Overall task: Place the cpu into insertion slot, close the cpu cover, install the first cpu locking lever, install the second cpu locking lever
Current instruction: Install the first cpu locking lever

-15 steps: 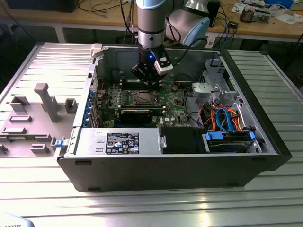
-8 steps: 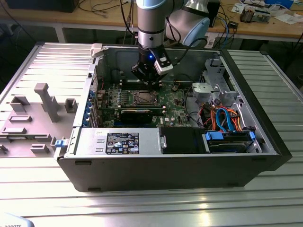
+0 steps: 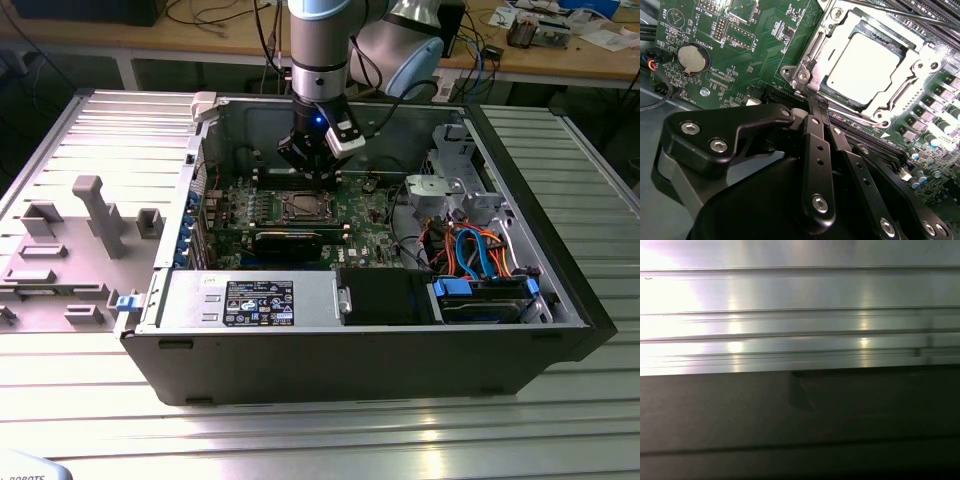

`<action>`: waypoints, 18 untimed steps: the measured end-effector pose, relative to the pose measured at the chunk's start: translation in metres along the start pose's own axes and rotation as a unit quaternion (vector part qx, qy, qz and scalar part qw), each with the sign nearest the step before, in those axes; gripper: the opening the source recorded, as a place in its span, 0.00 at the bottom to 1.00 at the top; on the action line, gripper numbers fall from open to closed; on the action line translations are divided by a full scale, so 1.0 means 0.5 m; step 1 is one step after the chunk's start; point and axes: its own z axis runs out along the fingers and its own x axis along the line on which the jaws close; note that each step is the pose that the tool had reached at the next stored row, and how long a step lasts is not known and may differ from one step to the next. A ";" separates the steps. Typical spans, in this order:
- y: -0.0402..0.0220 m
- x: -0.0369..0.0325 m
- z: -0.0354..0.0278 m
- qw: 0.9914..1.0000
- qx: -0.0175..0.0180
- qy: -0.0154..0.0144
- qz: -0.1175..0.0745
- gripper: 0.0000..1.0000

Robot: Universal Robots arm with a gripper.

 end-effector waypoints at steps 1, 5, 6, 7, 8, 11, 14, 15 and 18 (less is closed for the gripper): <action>0.000 0.000 0.000 1.000 0.000 0.000 0.000 0.11; 0.000 0.000 0.000 1.000 0.000 0.000 0.000 0.11; 0.000 0.000 0.000 1.000 0.001 0.000 0.000 0.11; 0.000 0.000 0.000 1.000 0.001 0.000 0.000 0.11; 0.000 0.000 0.000 1.000 0.002 0.000 0.000 0.11; 0.000 0.000 0.000 1.000 0.004 0.000 0.000 0.11; 0.000 0.000 0.001 1.000 0.006 0.000 0.000 0.11; 0.000 0.000 0.001 1.000 0.007 0.000 0.000 0.11; 0.000 0.000 0.001 1.000 0.009 0.000 0.000 0.11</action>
